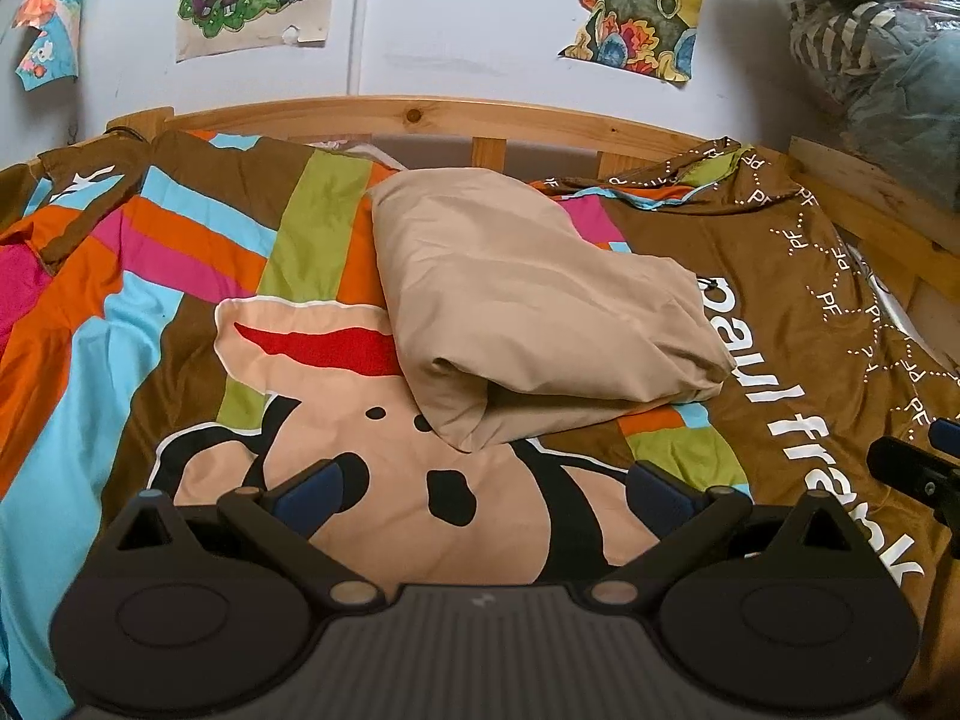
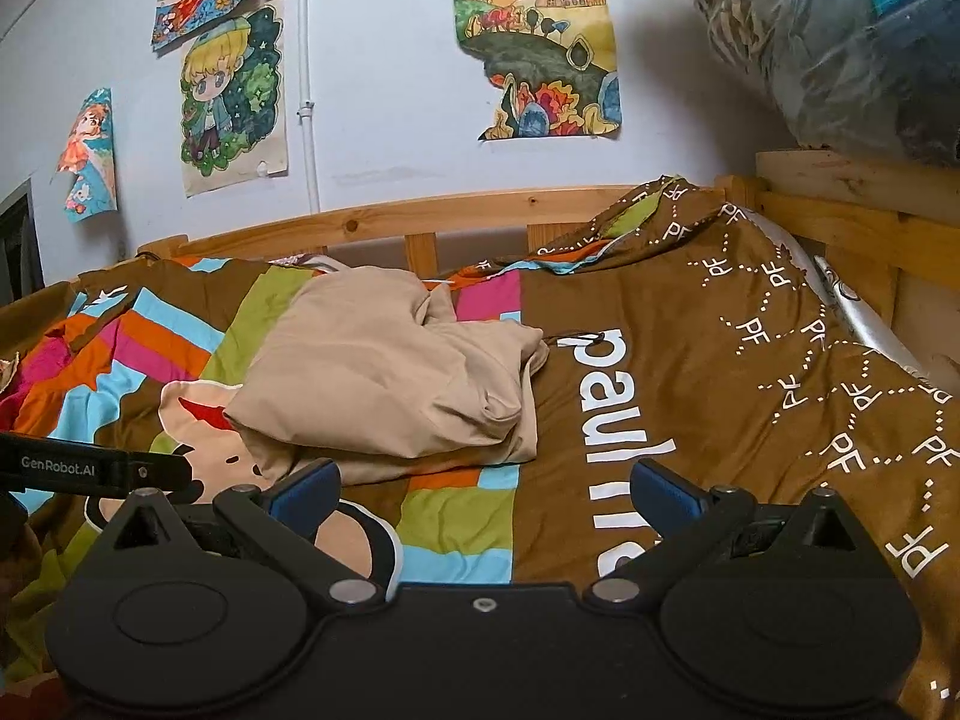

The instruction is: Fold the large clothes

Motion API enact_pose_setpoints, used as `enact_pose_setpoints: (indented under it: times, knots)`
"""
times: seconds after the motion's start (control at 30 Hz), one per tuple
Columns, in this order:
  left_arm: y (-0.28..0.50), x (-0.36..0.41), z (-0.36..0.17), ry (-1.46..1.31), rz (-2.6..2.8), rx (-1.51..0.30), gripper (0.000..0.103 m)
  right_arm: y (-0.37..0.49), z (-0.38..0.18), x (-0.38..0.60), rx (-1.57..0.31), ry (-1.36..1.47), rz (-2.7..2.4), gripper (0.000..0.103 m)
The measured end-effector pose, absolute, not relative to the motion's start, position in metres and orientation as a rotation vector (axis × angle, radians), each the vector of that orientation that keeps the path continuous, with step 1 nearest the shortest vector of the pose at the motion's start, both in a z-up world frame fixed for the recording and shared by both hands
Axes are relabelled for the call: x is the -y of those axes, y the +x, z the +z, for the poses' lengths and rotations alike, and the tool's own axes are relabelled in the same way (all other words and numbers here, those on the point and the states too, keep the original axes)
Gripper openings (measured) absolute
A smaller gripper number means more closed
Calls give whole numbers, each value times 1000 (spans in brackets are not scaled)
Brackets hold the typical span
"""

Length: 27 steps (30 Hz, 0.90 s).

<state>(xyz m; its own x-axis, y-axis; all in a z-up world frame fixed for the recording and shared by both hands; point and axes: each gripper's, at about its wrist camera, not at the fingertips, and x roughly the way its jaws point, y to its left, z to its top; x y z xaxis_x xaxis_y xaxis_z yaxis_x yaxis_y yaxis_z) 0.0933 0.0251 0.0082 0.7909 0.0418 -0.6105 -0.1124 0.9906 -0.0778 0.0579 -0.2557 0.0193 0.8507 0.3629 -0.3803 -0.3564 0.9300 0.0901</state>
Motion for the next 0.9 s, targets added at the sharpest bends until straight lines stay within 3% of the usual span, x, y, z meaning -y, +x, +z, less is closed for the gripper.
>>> enact_pose_setpoints:
  times: [0.9]
  knots:
    - [92, -24, 8, -107, 73, -656, 102, 58, 19, 256, -406, 19, 379, 102]
